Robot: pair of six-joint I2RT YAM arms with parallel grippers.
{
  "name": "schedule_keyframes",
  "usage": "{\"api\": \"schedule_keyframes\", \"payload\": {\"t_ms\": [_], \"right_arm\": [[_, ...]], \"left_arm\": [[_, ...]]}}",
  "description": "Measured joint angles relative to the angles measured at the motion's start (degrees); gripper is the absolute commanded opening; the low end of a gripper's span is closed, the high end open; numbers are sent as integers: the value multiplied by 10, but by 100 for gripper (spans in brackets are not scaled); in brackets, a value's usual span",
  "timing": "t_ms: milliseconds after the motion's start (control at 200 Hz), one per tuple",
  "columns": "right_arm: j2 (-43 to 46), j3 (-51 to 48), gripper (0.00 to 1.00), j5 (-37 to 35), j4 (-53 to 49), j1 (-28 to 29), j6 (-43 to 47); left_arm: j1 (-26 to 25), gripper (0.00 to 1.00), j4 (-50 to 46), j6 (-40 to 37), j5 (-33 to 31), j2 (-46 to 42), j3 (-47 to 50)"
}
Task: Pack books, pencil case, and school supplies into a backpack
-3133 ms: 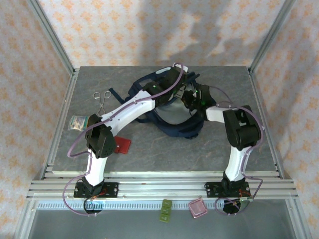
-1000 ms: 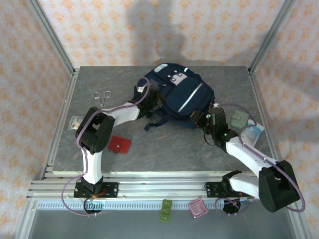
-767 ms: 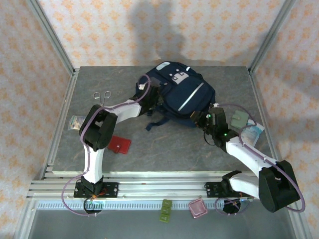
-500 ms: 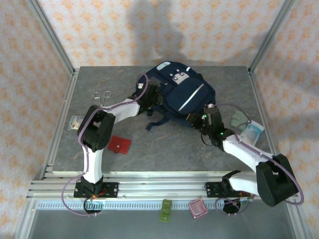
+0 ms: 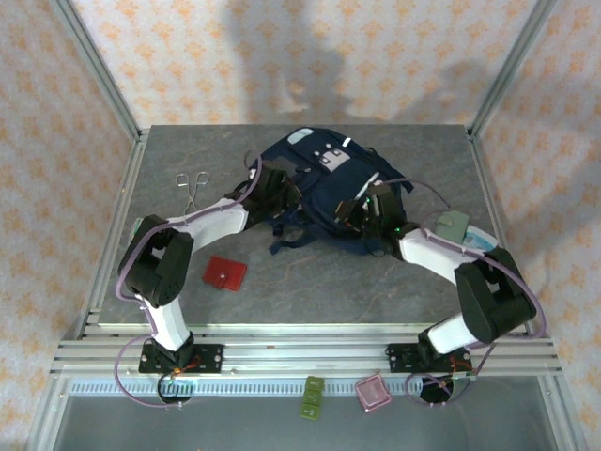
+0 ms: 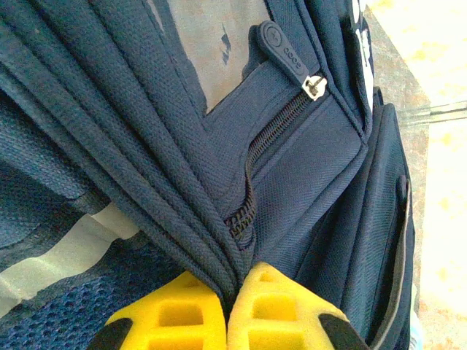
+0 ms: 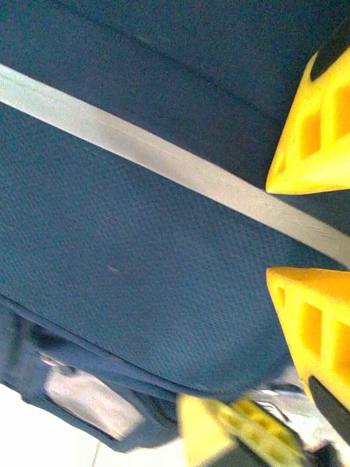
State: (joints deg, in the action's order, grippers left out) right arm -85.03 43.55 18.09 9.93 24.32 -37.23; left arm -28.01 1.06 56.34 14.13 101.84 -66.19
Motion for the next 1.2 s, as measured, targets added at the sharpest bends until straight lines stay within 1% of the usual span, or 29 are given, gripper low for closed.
{"api": "schedule_keyframes", "payload": {"t_ms": [50,95,125,175,220,325,370,410,486,536,626,691,841,976,1066,1196], "right_arm": [[-11,10,31,-10,-1,-11,-2],[-20,19,31,-20,0,-21,-2],[-26,25,31,-26,-1,-27,-2],[-38,37,31,-35,-1,-37,0],[-49,49,32,-40,-1,-46,1],[-78,76,32,-49,-3,-60,8],[-82,80,33,-49,-6,-62,11],[-81,81,34,-48,-7,-63,13],[-78,81,35,-44,-10,-61,16],[-72,81,35,-41,-17,-59,17],[-47,76,35,-33,-29,-50,22],[-21,68,35,-26,-34,-39,25],[21,47,35,14,-35,-4,31],[24,19,40,61,-30,28,34],[20,-3,40,82,-25,41,35],[10,-22,39,94,-7,43,32]], "left_arm": [[-2,0,8,9,1,-5,11],[-5,6,14,17,2,-6,18],[-8,12,20,22,3,-6,22],[-12,26,29,27,3,-6,28],[-16,35,34,34,8,-6,32],[-30,43,40,39,18,-6,33],[-33,44,40,37,18,-6,33],[-35,48,40,35,17,-6,33],[-35,50,39,29,14,-6,33],[-33,53,36,25,8,-6,33],[-27,55,29,17,0,-6,33],[-20,57,23,13,-3,-6,33],[-10,57,17,7,-15,-6,33],[-4,57,11,6,-15,-9,33],[3,57,11,6,-16,-12,33],[7,57,0,1,-20,-12,27]]}}
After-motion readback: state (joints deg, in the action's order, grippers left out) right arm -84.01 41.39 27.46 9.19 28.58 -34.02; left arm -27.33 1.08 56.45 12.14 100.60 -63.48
